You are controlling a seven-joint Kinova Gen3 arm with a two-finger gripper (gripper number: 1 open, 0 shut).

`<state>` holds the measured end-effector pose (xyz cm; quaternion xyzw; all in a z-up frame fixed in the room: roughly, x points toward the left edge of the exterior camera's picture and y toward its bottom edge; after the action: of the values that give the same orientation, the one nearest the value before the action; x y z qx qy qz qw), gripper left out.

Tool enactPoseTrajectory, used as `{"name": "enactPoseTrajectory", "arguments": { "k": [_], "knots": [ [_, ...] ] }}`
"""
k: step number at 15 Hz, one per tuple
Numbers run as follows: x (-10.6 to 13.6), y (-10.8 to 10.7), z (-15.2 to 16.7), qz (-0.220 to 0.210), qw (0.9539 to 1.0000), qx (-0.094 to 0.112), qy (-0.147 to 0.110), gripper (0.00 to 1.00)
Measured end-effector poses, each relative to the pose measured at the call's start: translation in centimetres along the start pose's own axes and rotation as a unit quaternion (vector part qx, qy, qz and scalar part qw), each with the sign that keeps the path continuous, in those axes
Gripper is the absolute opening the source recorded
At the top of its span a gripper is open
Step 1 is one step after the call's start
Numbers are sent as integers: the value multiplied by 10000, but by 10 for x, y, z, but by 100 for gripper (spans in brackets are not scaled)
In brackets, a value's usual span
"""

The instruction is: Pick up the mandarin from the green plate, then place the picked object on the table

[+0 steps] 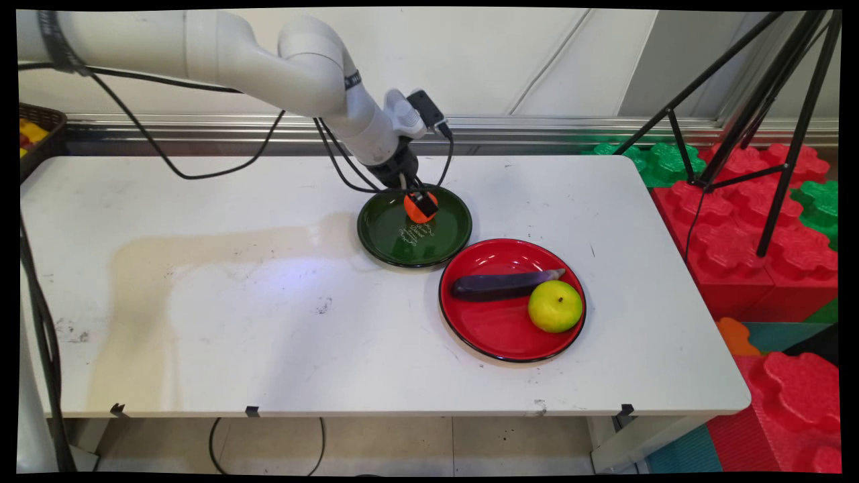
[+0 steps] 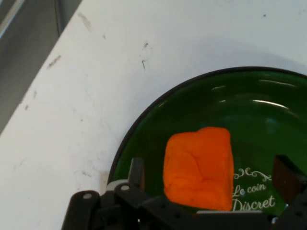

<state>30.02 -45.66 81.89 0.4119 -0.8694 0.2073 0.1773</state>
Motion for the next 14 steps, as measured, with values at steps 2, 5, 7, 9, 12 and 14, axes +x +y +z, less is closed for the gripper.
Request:
{"name": "enactPoseTrajectory", "arguments": {
  "k": [2,5,7,9,12,14],
  "knots": [
    [0,-3,12,-4,10000,-64,-72,100],
    [0,-5,26,-6,9998,-156,-138,100],
    [0,-5,31,-25,9997,-187,-151,100],
    [1,-5,34,-51,9997,-198,-138,0],
    [0,-6,34,-64,9998,-178,-103,0],
    [-1,-5,29,26,9998,-162,-62,0]
  ]
}}
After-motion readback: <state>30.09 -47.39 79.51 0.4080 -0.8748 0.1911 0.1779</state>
